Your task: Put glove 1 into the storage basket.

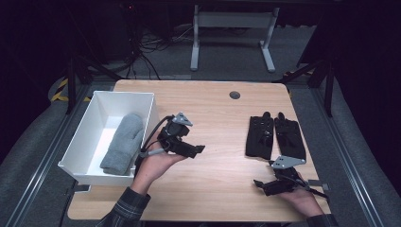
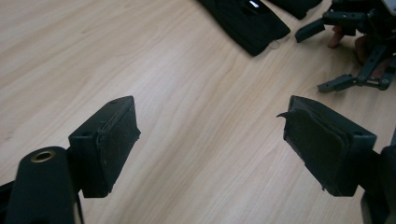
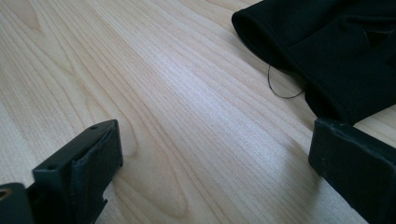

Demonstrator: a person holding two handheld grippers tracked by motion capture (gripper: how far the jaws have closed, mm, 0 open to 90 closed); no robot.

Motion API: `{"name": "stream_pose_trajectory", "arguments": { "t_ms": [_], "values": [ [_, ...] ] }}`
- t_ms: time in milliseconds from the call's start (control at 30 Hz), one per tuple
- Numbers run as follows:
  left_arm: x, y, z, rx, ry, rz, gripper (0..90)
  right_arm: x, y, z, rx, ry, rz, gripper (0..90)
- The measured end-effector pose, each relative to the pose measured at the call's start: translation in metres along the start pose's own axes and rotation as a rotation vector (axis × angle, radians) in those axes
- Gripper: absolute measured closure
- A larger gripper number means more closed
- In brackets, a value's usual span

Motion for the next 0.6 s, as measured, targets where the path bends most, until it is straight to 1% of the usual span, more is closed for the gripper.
{"name": "stream_pose_trajectory", "arguments": {
  "t_ms": [133, 200, 267, 333, 367, 400, 433, 467, 500, 567, 600],
  "values": [
    [0.017, 0.011, -0.006, 0.014, 0.000, 0.012, 18.3, 0.000, 0.000, 0.000, 0.000, 0.001, -0.001, 3.0],
    [0.020, 0.013, -0.006, 0.015, 0.000, 0.013, 18.2, 0.000, 0.000, 0.000, 0.000, 0.001, -0.001, 3.0],
    [0.028, 0.021, -0.006, 0.007, 0.011, 0.017, 18.0, 0.000, 0.000, 0.000, 0.001, 0.000, -0.001, 3.0],
    [0.036, 0.028, -0.005, 0.006, -0.004, 0.033, 17.0, 0.000, 0.000, 0.000, 0.001, 0.001, -0.001, 3.0],
    [0.041, 0.034, -0.004, 0.000, -0.001, 0.031, 16.6, 0.000, 0.000, 0.000, 0.000, 0.000, 0.000, 3.0],
    [0.041, 0.034, -0.004, 0.000, -0.001, 0.031, 16.6, 0.000, 0.000, 0.000, 0.001, 0.000, -0.001, 3.0],
    [0.045, 0.040, -0.004, 0.007, -0.014, 0.030, 16.6, 0.000, 0.000, 0.000, 0.000, 0.000, 0.000, 3.0],
    [0.048, 0.043, -0.003, 0.006, -0.012, 0.022, 16.6, 0.000, 0.000, 0.000, 0.000, 0.000, 0.000, 3.0],
    [0.050, 0.046, -0.003, 0.000, 0.000, 0.016, 16.4, 0.000, 0.000, 0.000, 0.001, -0.001, 0.000, 3.0],
    [0.054, 0.053, -0.001, -0.006, 0.001, 0.006, 16.1, 0.000, 0.000, 0.000, 0.001, 0.000, 0.000, 3.0],
    [0.054, 0.053, -0.001, -0.006, 0.001, 0.006, 15.8, 0.000, 0.000, 0.000, 0.000, 0.000, 0.000, 3.0]
  ]
}}
Point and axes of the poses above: each handheld gripper's, and its own axes: x roughly forward along the jaws, y roughly out of its underside, z roughly to its left, the point moved 3 cm from there along x, roughly forward along the jaws, and after that the axes turned 6 degrees about z, right-handed, at the moved point
